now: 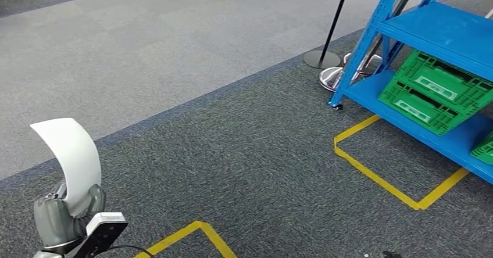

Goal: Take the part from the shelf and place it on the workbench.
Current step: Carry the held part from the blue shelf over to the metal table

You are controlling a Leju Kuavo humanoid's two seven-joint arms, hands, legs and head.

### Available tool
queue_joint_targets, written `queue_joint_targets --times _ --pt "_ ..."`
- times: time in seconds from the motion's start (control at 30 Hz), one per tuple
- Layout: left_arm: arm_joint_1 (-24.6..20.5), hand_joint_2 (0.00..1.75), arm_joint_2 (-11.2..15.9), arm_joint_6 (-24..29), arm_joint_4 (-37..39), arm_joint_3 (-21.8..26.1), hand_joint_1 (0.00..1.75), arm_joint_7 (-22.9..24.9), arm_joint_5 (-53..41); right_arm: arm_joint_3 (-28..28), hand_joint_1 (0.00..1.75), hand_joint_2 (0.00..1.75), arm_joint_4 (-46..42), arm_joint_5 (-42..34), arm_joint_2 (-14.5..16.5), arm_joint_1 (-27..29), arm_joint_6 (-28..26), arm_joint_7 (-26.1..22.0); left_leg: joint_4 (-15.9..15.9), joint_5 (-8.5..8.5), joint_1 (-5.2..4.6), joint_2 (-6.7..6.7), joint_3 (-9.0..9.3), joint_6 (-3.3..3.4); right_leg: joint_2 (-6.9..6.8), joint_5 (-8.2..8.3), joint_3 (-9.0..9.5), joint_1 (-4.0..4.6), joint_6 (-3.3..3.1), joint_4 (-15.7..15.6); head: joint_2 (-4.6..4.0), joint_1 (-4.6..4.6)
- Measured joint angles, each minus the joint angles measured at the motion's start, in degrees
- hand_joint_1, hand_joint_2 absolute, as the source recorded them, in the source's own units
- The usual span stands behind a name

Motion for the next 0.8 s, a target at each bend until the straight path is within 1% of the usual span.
queue_joint_targets --times 0.03,0.07,0.1,0.13,0.17,0.2,0.23,0.27,0.3,0.33,0.37,0.4,0.43,0.47,0.53,0.57,0.6,0.63,0.67,0.7,0.73,0.77,0.8 --pt "0.0 1.75 0.0 0.1 0.1 0.0 1.75 0.0 0.0 0.0 0.00 0.00 0.1 0.1 0.0 0.0 0.0 0.3 0.2 0.03 0.00 -0.13 -0.30 -0.30 -0.72 0.30 0.06 -0.10 -0.08 -0.2 0.00 0.00" --pt "0.0 1.75 0.1 0.2 0.1 0.0 1.75 0.0 0.0 0.0 0.00 0.00 0.1 0.2 0.0 0.0 0.1 0.5 1.0 -0.52 -0.04 0.50 -0.80 -0.63 -1.46 0.58 0.09 -0.25 -0.22 -0.4 0.00 -0.13" --pt "-0.1 1.75 0.1 0.2 0.2 0.0 1.75 0.0 0.0 0.0 0.00 0.00 0.2 0.4 0.0 0.0 0.1 0.8 2.9 -1.73 -0.04 1.64 -1.66 -0.98 -2.32 0.82 0.12 -0.41 -0.35 -0.7 0.00 -0.31" --pt "-0.2 1.75 0.1 0.3 0.2 -0.1 1.75 0.1 0.1 0.0 0.00 0.00 0.2 0.6 0.1 0.1 0.0 1.1 5.8 -3.56 0.12 3.18 -2.97 -1.33 -3.21 0.92 0.14 -0.48 -0.46 -0.8 0.00 -0.45" --pt "-0.2 1.75 0.2 0.3 0.3 -0.1 1.75 0.2 0.2 0.0 0.00 0.00 0.2 0.9 0.0 0.2 -0.1 1.5 9.7 -5.59 0.38 4.47 -4.70 -1.76 -4.07 0.93 0.08 -0.46 -0.55 -0.8 0.00 -0.61" --pt "-0.3 1.75 0.2 0.3 0.5 -0.1 1.75 0.2 0.3 0.0 0.00 0.00 0.3 1.1 0.0 0.4 -0.2 1.9 13.4 -7.15 0.74 5.19 -6.30 -2.14 -5.02 0.91 0.01 -0.44 -0.57 -0.8 0.00 -0.67" --pt "-0.2 1.75 0.2 0.3 0.7 -0.1 1.75 0.3 0.4 0.0 0.00 0.00 0.3 1.3 0.0 0.4 -0.3 2.1 15.9 -7.87 1.12 5.61 -7.29 -2.46 -5.93 0.88 -0.05 -0.44 -0.55 -0.7 0.00 -0.66" --pt "-0.2 1.75 0.2 0.3 0.8 -0.1 1.75 0.3 0.5 0.0 0.00 0.00 0.3 1.5 0.0 0.4 -0.4 2.3 16.3 -7.52 1.47 5.90 -7.29 -2.76 -6.81 0.85 -0.08 -0.47 -0.47 -0.7 0.00 -0.68" --pt "-0.2 1.75 0.3 0.3 1.0 0.0 1.75 0.4 0.5 0.0 0.00 0.00 0.3 1.6 0.0 0.4 -0.4 2.5 14.4 -6.17 1.78 6.25 -6.11 -2.99 -7.59 0.78 -0.06 -0.52 -0.34 -0.7 0.00 -0.68" --pt "-0.2 1.75 0.3 0.4 1.1 0.0 1.75 0.4 0.5 0.0 0.00 0.00 0.4 1.8 0.0 0.3 -0.5 2.6 10.7 -4.27 2.01 7.03 -4.02 -3.15 -8.31 0.67 0.04 -0.56 -0.14 -0.6 0.00 -0.68" --pt "-0.2 1.75 0.2 0.4 1.2 -0.1 1.75 0.4 0.5 0.1 0.00 0.00 0.4 1.9 0.0 0.3 -0.5 2.8 6.7 -2.91 1.99 8.43 -1.78 -3.23 -8.97 0.52 0.13 -0.52 0.16 -0.5 0.00 -0.70" --pt "-0.2 1.75 0.2 0.5 1.2 -0.1 1.75 0.4 0.5 0.1 0.00 0.00 0.4 2.1 0.0 0.2 -0.5 2.9 3.5 -2.00 1.88 9.54 -0.07 -2.95 -9.57 0.33 0.11 -0.42 0.52 -0.4 0.00 -0.68" --pt "-0.2 1.75 0.2 0.6 1.3 -0.1 1.75 0.4 0.6 0.1 0.00 0.00 0.5 2.2 0.0 0.2 -0.6 2.9 1.5 -1.69 1.69 10.35 0.88 -2.53 -10.16 0.18 0.19 -0.32 0.90 -0.3 0.00 -0.66" --pt "-0.2 1.75 0.1 0.6 1.3 -0.1 1.75 0.4 0.7 0.2 0.00 0.00 0.5 2.3 0.0 0.1 -0.7 3.0 0.8 -1.89 1.44 10.57 1.04 -2.01 -10.71 0.08 0.23 -0.21 1.28 -0.2 0.00 -0.66" --pt "0.2 1.75 0.0 0.7 1.3 -0.1 1.75 0.4 0.8 0.4 0.00 0.00 0.5 2.5 0.1 -0.3 -0.7 3.1 0.7 -1.63 1.30 9.34 0.66 -0.90 -11.60 -0.15 0.33 -0.38 2.01 -0.2 0.00 -0.66" --pt "0.3 1.75 0.0 0.7 1.3 -0.1 1.75 0.4 0.9 0.6 0.00 0.00 0.5 2.6 0.1 -0.4 -0.7 3.1 0.5 -1.44 1.29 8.75 0.55 -0.44 -10.94 -0.78 0.02 -0.54 2.32 0.4 0.00 -0.61" --pt "0.3 1.75 -0.1 0.8 1.3 -0.1 1.75 0.4 0.9 0.7 0.00 0.00 0.6 2.7 0.1 -0.5 -0.7 3.1 0.4 -1.20 1.31 8.11 0.43 0.00 -9.72 -1.99 -0.74 -0.69 2.52 2.0 0.00 -0.49" --pt "0.3 1.75 -0.2 0.8 1.3 -0.2 1.75 0.3 0.8 0.8 0.00 0.00 0.6 2.9 0.1 -0.5 -0.8 3.1 0.3 -1.00 1.32 7.51 0.33 0.38 -8.03 -3.74 -2.16 -0.78 2.62 4.9 0.00 -0.38" --pt "0.3 1.75 -0.3 0.8 1.3 -0.2 1.75 0.3 0.8 0.9 0.00 0.00 0.6 3.0 0.1 -0.5 -0.8 3.1 0.3 -0.88 1.21 6.85 0.16 0.63 -6.32 -5.73 -4.06 -0.77 2.57 8.9 0.00 -0.26" --pt "0.4 1.75 -0.4 0.7 1.3 -0.2 1.75 0.3 0.7 0.9 0.00 0.00 0.7 3.1 0.1 -0.3 -0.8 3.1 0.3 -0.77 1.08 6.13 0.01 0.80 -5.38 -7.35 -6.24 -0.73 2.48 13.2 0.00 -0.23" --pt "0.5 1.75 -0.5 0.7 1.4 -0.3 1.75 0.3 0.6 0.9 0.00 0.00 0.7 3.2 0.1 -0.2 -0.9 3.1 0.3 -0.70 0.93 5.37 -0.08 0.91 -4.86 -8.07 -8.07 -0.68 2.38 16.5 0.00 -0.24" --pt "0.5 1.75 -0.5 0.7 1.5 -0.3 1.75 0.3 0.6 1.0 0.00 0.00 0.7 3.2 0.1 -0.2 -0.9 3.1 0.3 -0.66 0.79 4.57 -0.12 0.97 -4.61 -7.62 -9.03 -0.62 2.21 17.7 0.00 -0.25" --pt "0.6 1.75 -0.5 0.6 1.5 -0.3 1.75 0.3 0.6 1.0 0.00 0.00 0.7 3.3 0.1 -0.2 -0.9 3.1 0.4 -0.63 0.67 3.79 -0.09 0.99 -4.42 -6.05 -8.84 -0.58 2.00 16.5 0.00 -0.26"
